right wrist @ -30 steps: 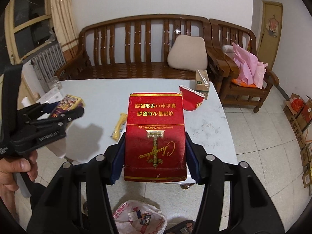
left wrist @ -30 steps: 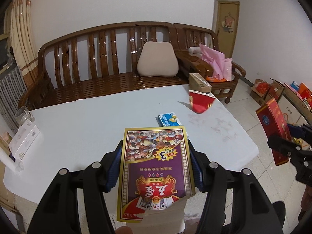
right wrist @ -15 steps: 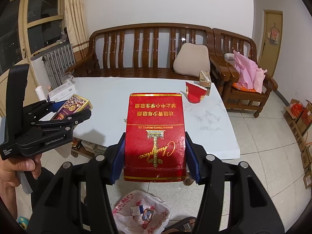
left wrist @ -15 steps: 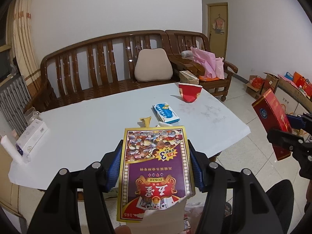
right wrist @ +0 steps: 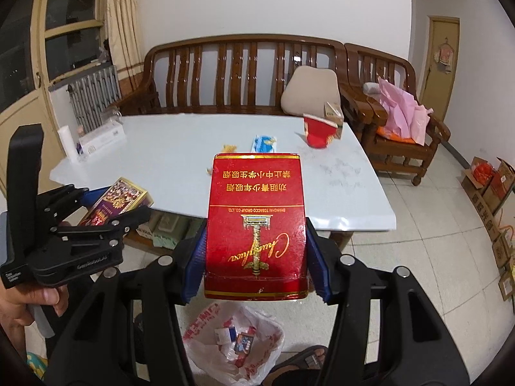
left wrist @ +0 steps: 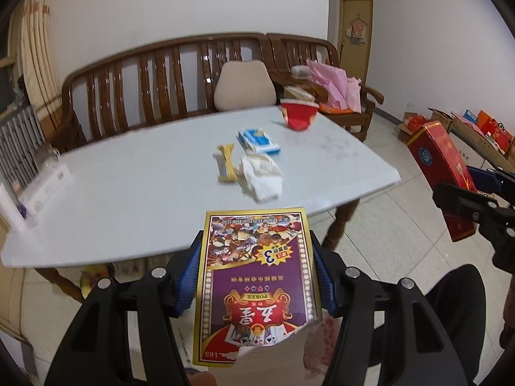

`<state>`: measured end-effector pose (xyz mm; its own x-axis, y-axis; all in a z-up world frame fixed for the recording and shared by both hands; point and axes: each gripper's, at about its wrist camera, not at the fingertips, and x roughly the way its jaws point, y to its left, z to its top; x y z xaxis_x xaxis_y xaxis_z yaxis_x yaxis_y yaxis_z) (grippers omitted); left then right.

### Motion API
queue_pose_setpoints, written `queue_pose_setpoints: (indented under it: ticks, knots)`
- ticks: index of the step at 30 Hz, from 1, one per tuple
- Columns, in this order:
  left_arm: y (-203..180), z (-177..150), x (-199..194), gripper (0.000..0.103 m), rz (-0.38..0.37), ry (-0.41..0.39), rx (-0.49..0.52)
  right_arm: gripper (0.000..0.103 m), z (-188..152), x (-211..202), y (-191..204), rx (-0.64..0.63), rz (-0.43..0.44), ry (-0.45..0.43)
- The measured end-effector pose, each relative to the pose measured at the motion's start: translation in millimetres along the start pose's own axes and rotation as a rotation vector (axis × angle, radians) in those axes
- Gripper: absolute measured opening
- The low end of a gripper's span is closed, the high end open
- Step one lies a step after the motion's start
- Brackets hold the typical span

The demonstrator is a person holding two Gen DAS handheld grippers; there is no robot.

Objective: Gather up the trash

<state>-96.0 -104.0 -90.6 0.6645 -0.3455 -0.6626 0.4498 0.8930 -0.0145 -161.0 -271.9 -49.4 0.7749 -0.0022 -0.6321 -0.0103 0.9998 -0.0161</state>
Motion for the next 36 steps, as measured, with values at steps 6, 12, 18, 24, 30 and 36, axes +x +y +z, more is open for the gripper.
queue_pose_setpoints:
  ticks: [6, 12, 18, 24, 30, 36]
  knots:
    - [-5, -29, 13, 0.058, -0.013, 0.050, -0.016, 0.053, -26, 9, 4, 0.001, -0.016, 0.039]
    - [-11, -61, 37, 0.058, -0.035, 0.129, -0.028, 0.053, -52, 28, 3, 0.027, -0.016, 0.097]
    - [-22, -93, 61, 0.058, -0.046, 0.195, -0.023, 0.053, -82, 55, 0, 0.057, -0.026, 0.168]
    - [-29, -125, 98, 0.058, -0.065, 0.282, -0.028, 0.053, -113, 85, -2, 0.083, -0.019, 0.247]
    - [-31, -152, 130, 0.058, -0.081, 0.377, -0.041, 0.053, -145, 118, -3, 0.117, -0.007, 0.335]
    - [-34, -174, 157, 0.058, -0.073, 0.458, -0.038, 0.053, -173, 151, -1, 0.123, -0.009, 0.426]
